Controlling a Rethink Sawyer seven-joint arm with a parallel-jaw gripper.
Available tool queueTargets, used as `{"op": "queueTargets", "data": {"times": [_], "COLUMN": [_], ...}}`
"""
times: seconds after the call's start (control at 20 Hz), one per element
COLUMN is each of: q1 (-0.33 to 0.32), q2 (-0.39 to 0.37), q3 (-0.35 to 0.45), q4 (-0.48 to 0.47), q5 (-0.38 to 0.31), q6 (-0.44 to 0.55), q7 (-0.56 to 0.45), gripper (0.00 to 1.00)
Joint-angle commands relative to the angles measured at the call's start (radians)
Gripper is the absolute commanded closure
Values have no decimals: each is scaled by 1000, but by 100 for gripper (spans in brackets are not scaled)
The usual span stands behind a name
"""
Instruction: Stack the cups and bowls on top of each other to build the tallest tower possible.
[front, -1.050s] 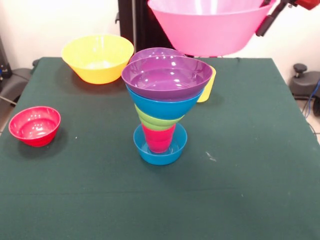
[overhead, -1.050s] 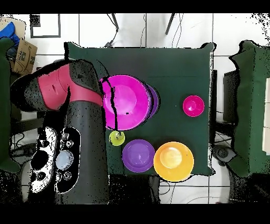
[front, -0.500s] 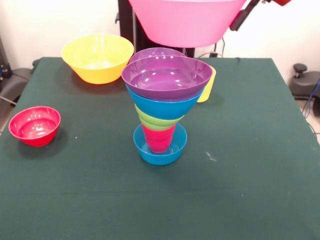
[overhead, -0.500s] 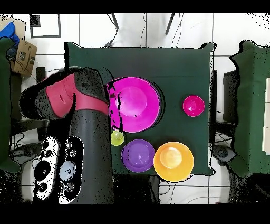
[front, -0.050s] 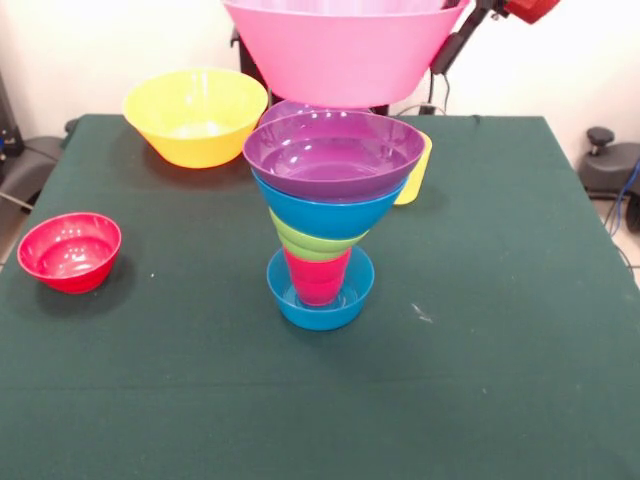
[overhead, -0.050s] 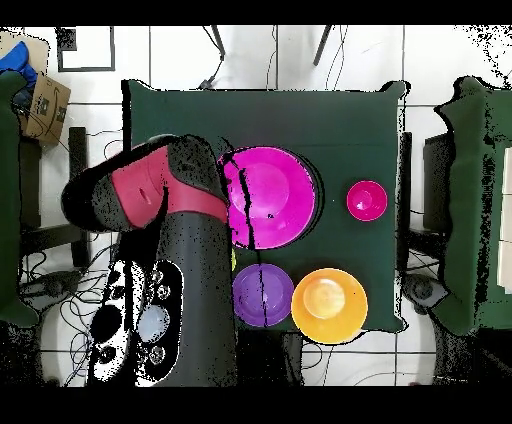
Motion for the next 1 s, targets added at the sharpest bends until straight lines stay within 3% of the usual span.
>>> {"op": "queueTargets", "data": {"times": [0.05,0.35,1.0], "q1": [-53,-76,-38], "q2": [18,15,17], "q3": [123,153,138], "q4": [118,167,189], "q5": [-51,-24,-63], "q6": [-105,-144,-175], "q7": [-242,-210,-127], "gripper": [100,100,100]}}
